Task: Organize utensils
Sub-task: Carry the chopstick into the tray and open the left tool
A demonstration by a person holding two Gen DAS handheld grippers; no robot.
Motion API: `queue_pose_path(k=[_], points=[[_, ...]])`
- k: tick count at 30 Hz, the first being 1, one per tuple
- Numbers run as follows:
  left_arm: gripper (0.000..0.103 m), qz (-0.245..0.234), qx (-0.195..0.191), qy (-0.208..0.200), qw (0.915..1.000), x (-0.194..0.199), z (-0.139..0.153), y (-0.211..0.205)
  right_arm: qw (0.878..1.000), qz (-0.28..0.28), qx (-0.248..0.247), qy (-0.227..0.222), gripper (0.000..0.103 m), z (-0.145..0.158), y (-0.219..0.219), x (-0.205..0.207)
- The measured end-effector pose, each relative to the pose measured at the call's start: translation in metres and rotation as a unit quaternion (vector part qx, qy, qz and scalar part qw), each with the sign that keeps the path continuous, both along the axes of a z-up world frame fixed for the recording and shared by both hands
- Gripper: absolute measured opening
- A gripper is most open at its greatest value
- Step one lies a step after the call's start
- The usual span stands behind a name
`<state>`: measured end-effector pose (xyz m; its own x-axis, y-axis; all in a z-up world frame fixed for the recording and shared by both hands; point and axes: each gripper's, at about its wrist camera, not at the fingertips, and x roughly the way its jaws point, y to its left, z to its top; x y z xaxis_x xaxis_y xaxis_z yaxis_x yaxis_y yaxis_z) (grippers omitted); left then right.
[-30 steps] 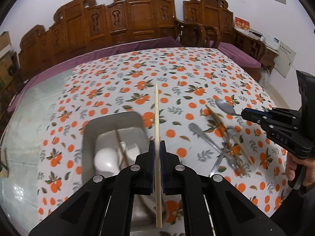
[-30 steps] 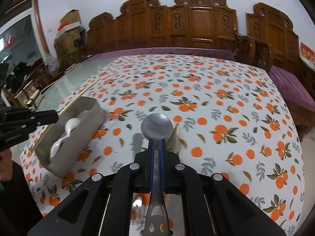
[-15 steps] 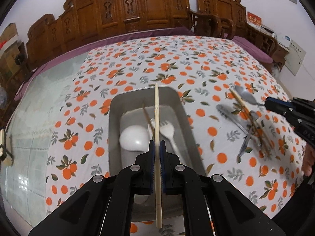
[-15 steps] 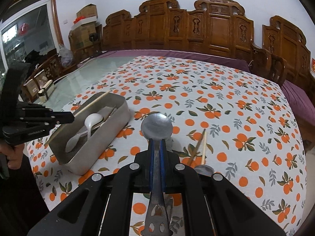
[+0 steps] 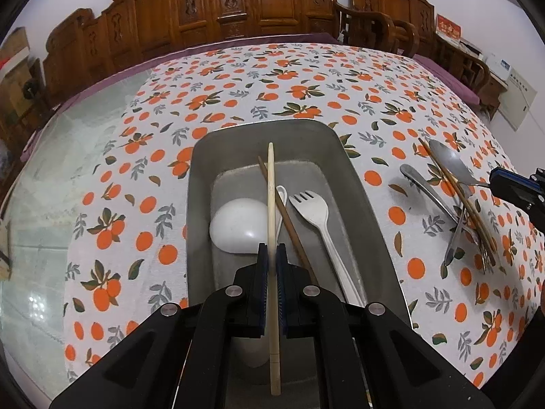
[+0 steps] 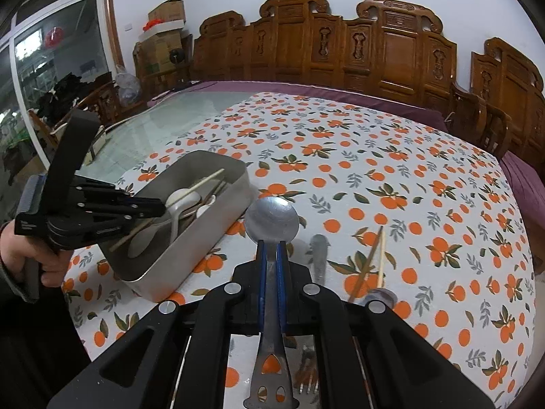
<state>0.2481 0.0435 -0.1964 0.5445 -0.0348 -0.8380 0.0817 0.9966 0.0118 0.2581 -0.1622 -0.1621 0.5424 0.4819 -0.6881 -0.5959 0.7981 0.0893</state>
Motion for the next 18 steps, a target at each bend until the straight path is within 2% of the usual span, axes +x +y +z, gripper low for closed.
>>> queue_pose_path(k=[3, 8, 11, 15, 18], points=[[0.005, -0.004, -0.015, -0.005, 0.9999, -0.001, -0.002, 0.002, 1.000, 0.007, 0.003, 0.003, 0.007, -0.001, 0.006, -0.001], [0.005, -0.006, -0.019, -0.022, 0.9995, -0.004, 0.002, 0.003, 1.000, 0.016, -0.001, 0.006, 0.007, -0.004, 0.014, -0.004], [0.015, -0.007, -0.027, -0.030, 0.9992, -0.005, 0.007, 0.004, 1.000, 0.022, -0.001, 0.008, 0.007, -0.005, 0.018, -0.005], [0.020, -0.009, -0.017, -0.042, 0.9989, -0.008, 0.012, 0.003, 1.000, 0.026, 0.002, 0.007, 0.007, -0.003, 0.023, -0.008], [0.034, -0.007, -0.014, -0.050, 0.9986, -0.009, 0.015, 0.004, 1.000, 0.025, 0.008, 0.008, 0.007, -0.003, 0.025, -0.008]])
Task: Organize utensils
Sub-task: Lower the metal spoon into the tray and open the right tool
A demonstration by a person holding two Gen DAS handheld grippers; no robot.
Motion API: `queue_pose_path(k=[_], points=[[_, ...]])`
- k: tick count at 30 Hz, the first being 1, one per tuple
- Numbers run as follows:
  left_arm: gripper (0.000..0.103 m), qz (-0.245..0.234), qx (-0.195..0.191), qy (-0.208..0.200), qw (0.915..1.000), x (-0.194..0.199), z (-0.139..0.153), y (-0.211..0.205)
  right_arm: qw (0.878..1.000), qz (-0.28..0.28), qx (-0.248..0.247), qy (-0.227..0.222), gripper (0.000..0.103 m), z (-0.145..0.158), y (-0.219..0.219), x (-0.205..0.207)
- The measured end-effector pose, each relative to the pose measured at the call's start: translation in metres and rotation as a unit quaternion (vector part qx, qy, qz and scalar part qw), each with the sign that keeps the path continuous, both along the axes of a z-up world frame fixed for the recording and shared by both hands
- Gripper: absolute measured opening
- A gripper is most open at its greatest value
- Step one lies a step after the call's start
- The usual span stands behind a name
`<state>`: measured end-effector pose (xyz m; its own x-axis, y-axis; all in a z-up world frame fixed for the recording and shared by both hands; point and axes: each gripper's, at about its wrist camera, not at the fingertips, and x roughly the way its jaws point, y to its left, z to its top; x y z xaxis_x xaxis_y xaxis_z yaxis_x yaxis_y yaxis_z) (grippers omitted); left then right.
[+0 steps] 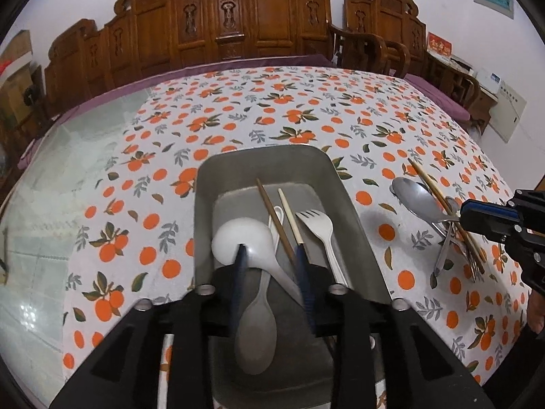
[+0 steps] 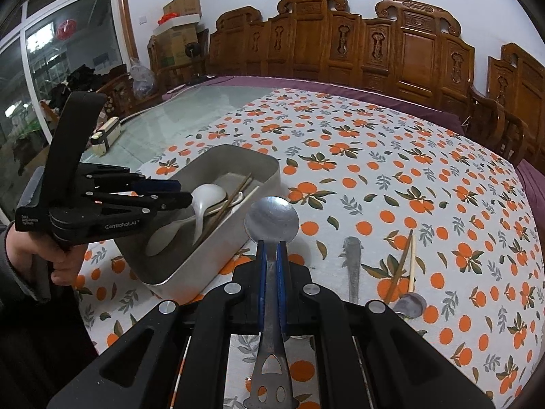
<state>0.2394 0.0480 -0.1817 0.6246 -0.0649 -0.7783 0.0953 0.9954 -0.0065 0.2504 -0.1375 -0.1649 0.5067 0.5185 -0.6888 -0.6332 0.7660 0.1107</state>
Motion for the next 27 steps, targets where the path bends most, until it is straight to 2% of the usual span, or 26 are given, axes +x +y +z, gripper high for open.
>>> queue_pose_path(k=[2, 4, 6, 13, 27], points=[[0.038, 0.006, 0.001, -0.003, 1.0000, 0.000, 0.002, 0.003, 1.000, -0.006, 0.002, 0.003, 0.007, -0.001, 0.001, 0.001], [0.052, 0.012, 0.000, -0.009, 0.9999, 0.001, 0.004, 0.006, 1.000, -0.008, 0.002, 0.001, 0.007, -0.001, 0.003, 0.001], [0.061, 0.019, 0.000, -0.014, 0.9997, 0.001, 0.006, 0.010, 1.000, -0.009, 0.004, 0.000, 0.007, 0.001, 0.004, 0.000], [0.086, 0.036, -0.006, -0.027, 0.9990, 0.001, 0.013, 0.020, 1.000, -0.005, 0.005, 0.003, 0.007, 0.001, 0.012, -0.001], [0.089, 0.064, -0.017, -0.060, 0.9960, -0.004, 0.038, 0.047, 1.000, 0.011, 0.005, -0.012, 0.007, 0.018, 0.052, -0.007]])
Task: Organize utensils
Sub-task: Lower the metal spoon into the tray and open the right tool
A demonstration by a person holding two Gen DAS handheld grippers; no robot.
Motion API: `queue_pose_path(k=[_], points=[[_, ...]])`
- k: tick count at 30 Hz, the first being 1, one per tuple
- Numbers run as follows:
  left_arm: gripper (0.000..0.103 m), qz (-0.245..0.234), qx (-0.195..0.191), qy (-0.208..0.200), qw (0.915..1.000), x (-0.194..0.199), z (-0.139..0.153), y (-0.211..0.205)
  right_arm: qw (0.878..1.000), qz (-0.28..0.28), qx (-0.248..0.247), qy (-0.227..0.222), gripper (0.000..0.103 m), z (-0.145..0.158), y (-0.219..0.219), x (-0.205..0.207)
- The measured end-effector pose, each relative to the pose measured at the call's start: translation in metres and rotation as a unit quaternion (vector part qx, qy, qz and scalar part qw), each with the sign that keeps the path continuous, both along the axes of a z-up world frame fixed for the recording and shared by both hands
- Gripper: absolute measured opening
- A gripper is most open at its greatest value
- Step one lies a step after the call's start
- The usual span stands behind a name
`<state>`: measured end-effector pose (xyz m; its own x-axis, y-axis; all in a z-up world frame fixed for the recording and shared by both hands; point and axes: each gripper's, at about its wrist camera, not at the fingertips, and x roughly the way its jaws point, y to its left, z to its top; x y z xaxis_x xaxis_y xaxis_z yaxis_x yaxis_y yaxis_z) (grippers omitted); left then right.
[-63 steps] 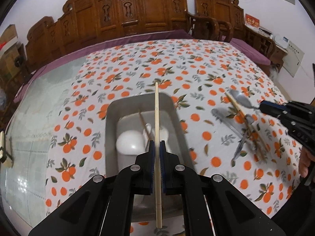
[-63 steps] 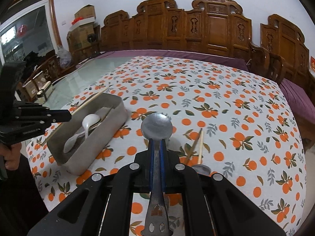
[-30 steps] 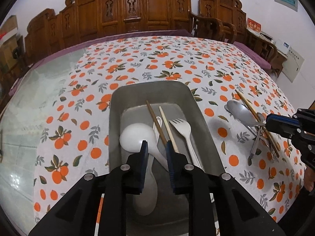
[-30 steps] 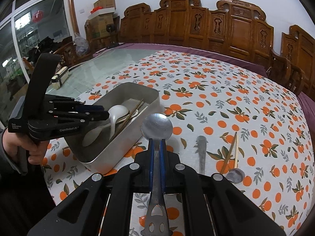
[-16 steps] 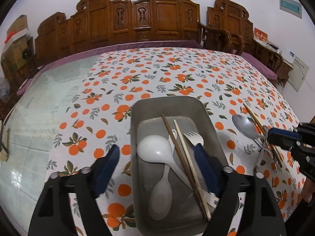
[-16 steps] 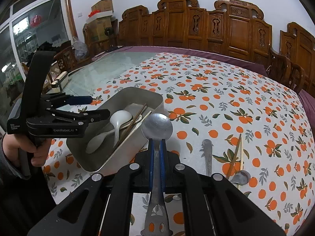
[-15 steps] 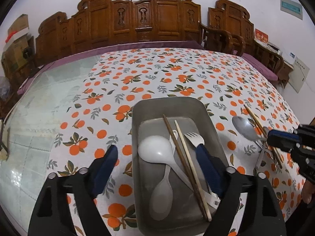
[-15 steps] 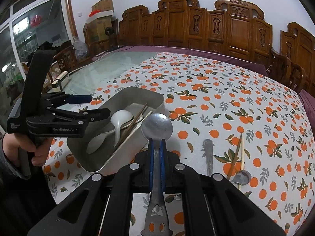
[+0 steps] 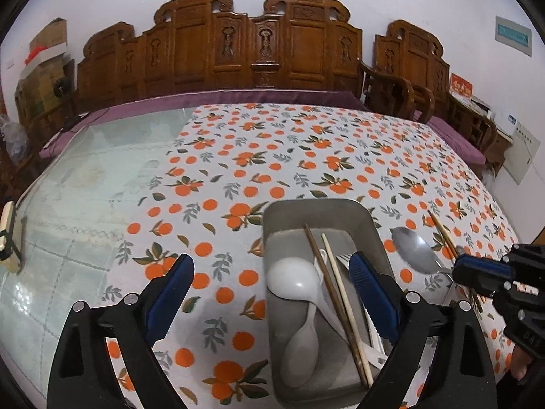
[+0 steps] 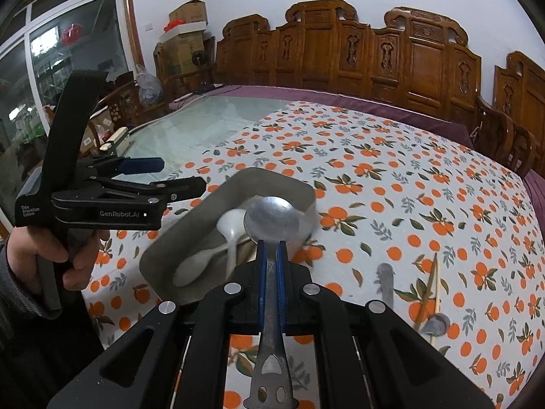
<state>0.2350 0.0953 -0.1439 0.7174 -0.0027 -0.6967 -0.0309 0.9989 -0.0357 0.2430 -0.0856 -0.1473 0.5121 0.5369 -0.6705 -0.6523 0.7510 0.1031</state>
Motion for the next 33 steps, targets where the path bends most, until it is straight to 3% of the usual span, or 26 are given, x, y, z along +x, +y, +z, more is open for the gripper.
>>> queue_pose_path(k=[19, 33], points=[[0.089, 0.035, -0.003, -0.007, 0.9994, -0.008, 0.011, 0.037, 0.999, 0.001, -0.034, 0.032, 0.007, -0.031, 0.067, 0.019], [0.089, 0.047, -0.009, -0.013, 0.9988, -0.010, 0.015, 0.047, 0.996, -0.052, -0.041, 0.060, 0.007, -0.045, 0.093, 0.066]])
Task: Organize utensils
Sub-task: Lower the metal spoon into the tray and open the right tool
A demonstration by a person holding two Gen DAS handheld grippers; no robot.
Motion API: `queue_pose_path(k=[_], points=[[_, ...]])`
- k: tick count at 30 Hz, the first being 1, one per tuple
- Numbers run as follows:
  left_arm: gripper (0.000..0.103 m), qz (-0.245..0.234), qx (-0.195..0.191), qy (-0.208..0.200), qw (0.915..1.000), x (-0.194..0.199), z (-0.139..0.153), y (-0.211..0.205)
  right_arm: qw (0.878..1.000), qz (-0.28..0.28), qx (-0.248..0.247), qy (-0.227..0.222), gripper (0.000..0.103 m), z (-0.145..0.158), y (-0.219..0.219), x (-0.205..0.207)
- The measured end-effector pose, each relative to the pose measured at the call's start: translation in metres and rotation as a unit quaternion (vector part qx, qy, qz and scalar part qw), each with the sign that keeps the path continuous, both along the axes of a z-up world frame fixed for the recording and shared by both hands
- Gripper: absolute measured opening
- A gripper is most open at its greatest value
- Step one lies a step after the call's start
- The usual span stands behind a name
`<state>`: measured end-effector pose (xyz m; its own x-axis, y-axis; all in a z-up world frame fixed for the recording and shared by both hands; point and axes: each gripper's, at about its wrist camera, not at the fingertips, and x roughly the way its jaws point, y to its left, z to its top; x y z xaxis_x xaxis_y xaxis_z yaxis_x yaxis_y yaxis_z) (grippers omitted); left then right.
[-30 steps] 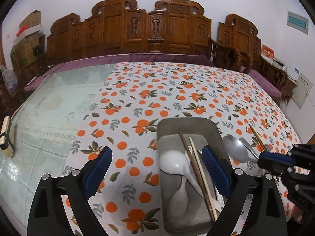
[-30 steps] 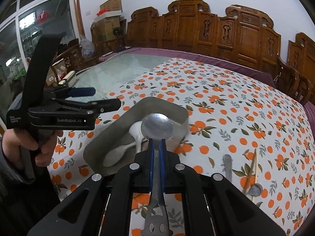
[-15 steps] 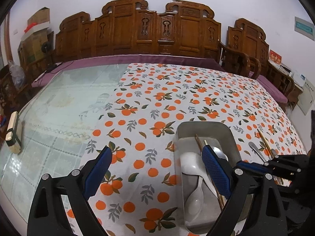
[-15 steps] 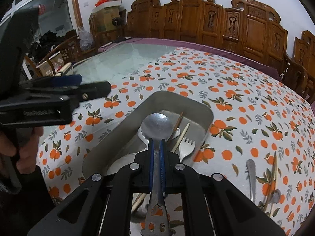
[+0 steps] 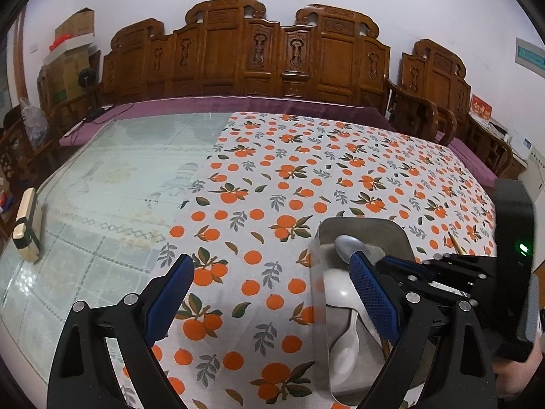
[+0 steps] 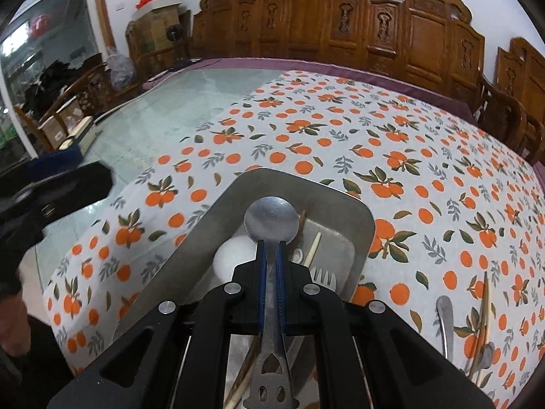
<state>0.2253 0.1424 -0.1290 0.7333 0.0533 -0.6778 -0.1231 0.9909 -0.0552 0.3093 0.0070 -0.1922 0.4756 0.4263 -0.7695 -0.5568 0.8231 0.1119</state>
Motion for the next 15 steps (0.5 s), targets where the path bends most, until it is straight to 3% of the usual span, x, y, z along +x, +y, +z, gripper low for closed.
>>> queue_pose_path(k=[5, 15], points=[[0.089, 0.001, 0.000, 0.001, 1.0000, 0.000, 0.000, 0.001, 0.999, -0.014, 0.028, 0.044, 0.007, -0.011, 0.000, 0.008], [0.089, 0.002, -0.001, -0.004, 1.0000, -0.003, 0.003, 0.001, 0.998, 0.012, 0.049, 0.048, 0.010, -0.009, 0.001, -0.006]])
